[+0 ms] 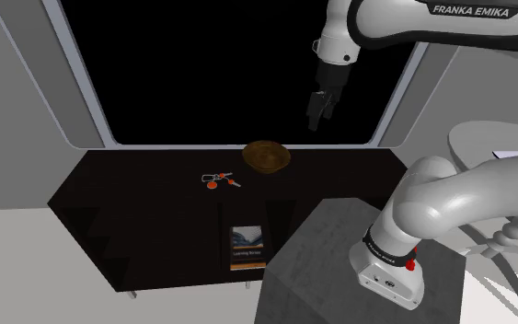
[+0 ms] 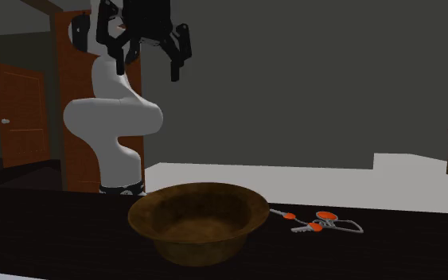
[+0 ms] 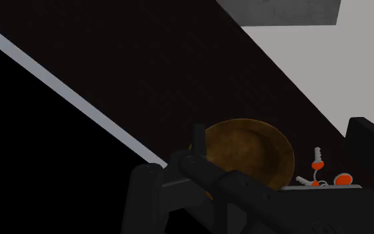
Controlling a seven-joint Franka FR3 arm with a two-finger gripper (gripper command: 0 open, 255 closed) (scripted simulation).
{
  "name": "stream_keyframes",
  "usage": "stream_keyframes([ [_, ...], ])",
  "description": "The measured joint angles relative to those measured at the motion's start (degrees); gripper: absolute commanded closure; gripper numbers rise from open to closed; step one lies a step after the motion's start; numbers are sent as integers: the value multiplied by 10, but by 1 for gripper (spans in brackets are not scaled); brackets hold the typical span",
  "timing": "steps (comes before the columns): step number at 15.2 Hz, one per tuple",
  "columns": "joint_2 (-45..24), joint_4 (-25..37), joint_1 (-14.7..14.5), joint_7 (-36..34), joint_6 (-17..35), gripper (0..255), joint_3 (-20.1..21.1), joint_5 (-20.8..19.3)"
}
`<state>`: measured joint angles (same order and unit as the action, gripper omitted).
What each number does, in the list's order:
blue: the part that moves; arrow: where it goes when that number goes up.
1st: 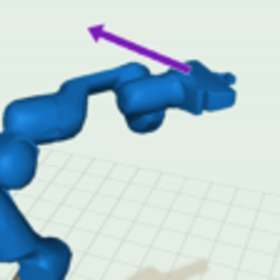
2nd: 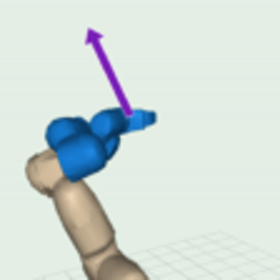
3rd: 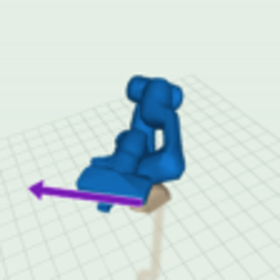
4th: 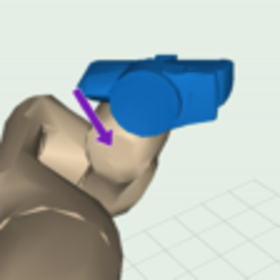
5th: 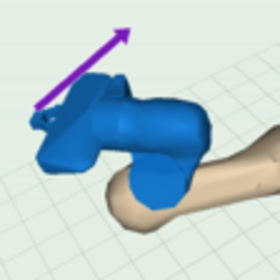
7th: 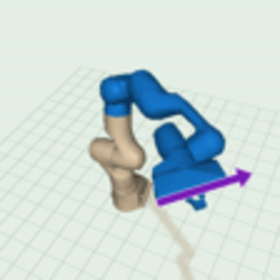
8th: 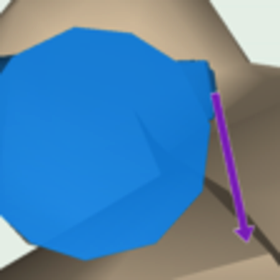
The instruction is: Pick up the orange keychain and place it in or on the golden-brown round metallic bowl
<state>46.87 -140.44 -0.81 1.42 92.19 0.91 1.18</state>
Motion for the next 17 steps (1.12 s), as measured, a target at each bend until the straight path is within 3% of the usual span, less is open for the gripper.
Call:
stream_keyframes([
  [3, -17, -6, -7, 2, 23, 0, 6, 4],
  [8, -88, -19, -27, 19, 111, 0, 21, 11],
  [17, -259, 8, -65, 35, 263, 0, 65, 20],
])
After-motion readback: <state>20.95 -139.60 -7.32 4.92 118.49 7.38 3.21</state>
